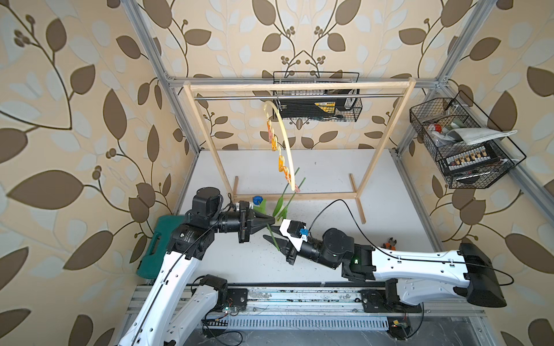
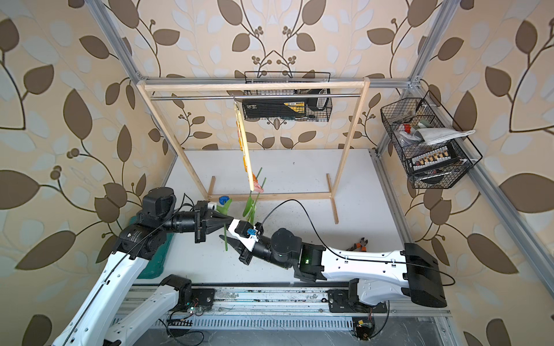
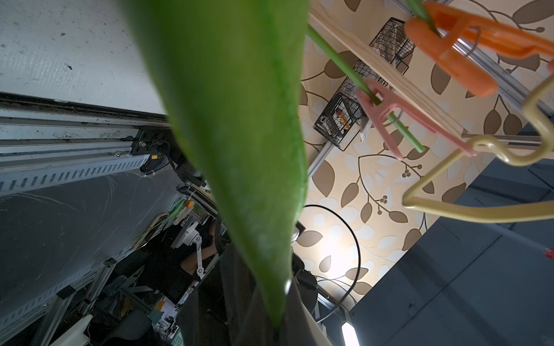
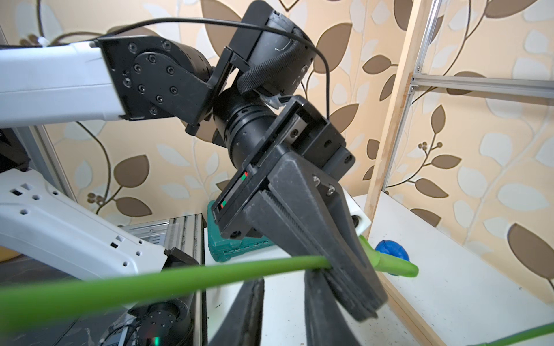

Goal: Dry the flowers on a clothes hanger
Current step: Pick up the flower at the center of the board.

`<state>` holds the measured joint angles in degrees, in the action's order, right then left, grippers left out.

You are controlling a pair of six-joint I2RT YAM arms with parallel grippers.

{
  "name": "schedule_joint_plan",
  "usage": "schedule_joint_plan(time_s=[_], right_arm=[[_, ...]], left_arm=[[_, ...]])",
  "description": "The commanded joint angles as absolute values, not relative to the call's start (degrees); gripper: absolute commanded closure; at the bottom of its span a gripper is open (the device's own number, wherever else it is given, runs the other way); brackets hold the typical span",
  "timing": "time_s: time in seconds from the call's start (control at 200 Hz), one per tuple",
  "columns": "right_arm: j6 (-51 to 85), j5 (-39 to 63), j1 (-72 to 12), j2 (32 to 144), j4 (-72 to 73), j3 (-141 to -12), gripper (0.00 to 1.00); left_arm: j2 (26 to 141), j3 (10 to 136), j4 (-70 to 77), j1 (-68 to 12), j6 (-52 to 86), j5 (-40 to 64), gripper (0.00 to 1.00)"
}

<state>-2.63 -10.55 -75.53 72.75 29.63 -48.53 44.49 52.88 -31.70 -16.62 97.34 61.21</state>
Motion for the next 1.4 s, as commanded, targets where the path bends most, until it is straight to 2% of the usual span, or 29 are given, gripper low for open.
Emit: schedule_joint_plan(time_s=[0.0, 0.27, 1.06, 1.135, 1.27, 1.395], right_arm=[[-2.5, -12.8, -75.3, 70.2, 32.1, -48.8, 0.7], [-2.8, -13.2, -75.3, 68.0, 30.7, -48.0, 0.69], [-3.4, -12.9, -75.3, 73.1, 32.2, -51.3, 0.75], [-3.5, -12.9, -75.3, 72.9, 32.2, -51.4, 0.75], [-3.9, -13.6, -75.3, 72.5, 32.2, -51.3, 0.67], [-4.0, -13.4, -75.3, 72.5, 32.1, -51.4, 0.68]], left_arm=[[44.3, 54.8, -31.1, -17.2, 96.5, 62.7, 1.0], [45.2, 55.8, -30.9, -17.2, 96.3, 62.8, 1.0], [44.0, 54.9, -30.1, -17.2, 97.4, 62.2, 1.0], [43.9, 54.9, -29.9, -17.2, 97.6, 62.3, 1.0], [43.8, 55.3, -30.0, -17.2, 97.7, 62.2, 1.0], [43.9, 55.3, -29.9, -17.2, 97.8, 62.3, 1.0]])
